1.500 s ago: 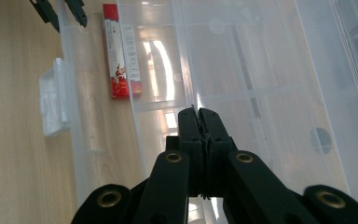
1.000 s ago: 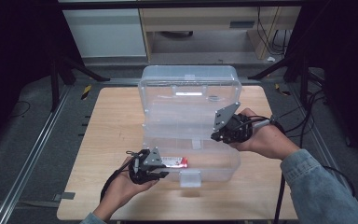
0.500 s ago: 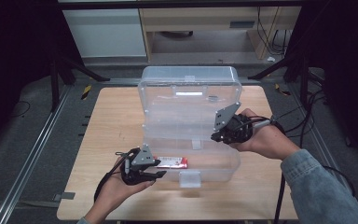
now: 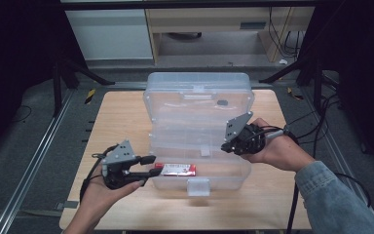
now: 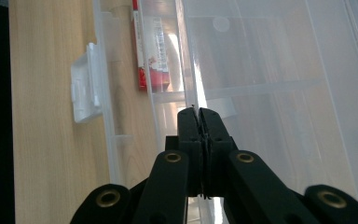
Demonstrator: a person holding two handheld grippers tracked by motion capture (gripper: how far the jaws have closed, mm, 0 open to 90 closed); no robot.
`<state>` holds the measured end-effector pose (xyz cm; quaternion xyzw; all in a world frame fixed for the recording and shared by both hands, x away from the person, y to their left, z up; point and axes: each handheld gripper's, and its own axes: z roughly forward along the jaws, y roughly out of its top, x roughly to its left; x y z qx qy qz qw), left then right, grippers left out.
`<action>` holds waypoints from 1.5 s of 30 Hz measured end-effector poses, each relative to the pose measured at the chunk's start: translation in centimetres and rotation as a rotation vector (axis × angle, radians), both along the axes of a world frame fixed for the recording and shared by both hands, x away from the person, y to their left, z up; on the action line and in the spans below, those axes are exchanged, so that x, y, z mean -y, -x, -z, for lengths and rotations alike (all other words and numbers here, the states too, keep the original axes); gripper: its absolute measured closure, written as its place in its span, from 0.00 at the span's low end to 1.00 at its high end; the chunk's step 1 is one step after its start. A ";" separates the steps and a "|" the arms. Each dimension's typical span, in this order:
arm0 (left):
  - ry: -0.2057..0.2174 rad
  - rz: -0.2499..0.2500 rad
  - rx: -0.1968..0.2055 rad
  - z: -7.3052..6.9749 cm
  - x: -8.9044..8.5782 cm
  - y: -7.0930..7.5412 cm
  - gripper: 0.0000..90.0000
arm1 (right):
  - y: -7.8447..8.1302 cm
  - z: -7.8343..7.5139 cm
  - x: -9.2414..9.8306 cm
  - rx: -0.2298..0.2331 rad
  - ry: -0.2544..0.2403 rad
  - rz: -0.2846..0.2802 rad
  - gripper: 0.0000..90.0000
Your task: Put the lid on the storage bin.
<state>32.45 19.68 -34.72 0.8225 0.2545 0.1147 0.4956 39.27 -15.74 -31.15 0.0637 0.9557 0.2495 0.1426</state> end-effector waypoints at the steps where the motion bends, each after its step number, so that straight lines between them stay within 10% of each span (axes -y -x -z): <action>1: 0.033 -0.018 0.000 -0.6 -0.8 -0.4 0.60 | 0.1 0.1 0.0 0.000 -0.007 0.000 0.99; 21: 0.044 -0.170 -0.037 -1.3 -2.2 -6.4 0.72 | 1.0 1.1 0.2 -0.020 -0.007 -0.009 0.98; 45: 0.059 -0.183 -0.066 -0.5 -2.0 -7.0 0.72 | 1.9 2.3 0.3 -0.032 -0.013 -0.017 0.96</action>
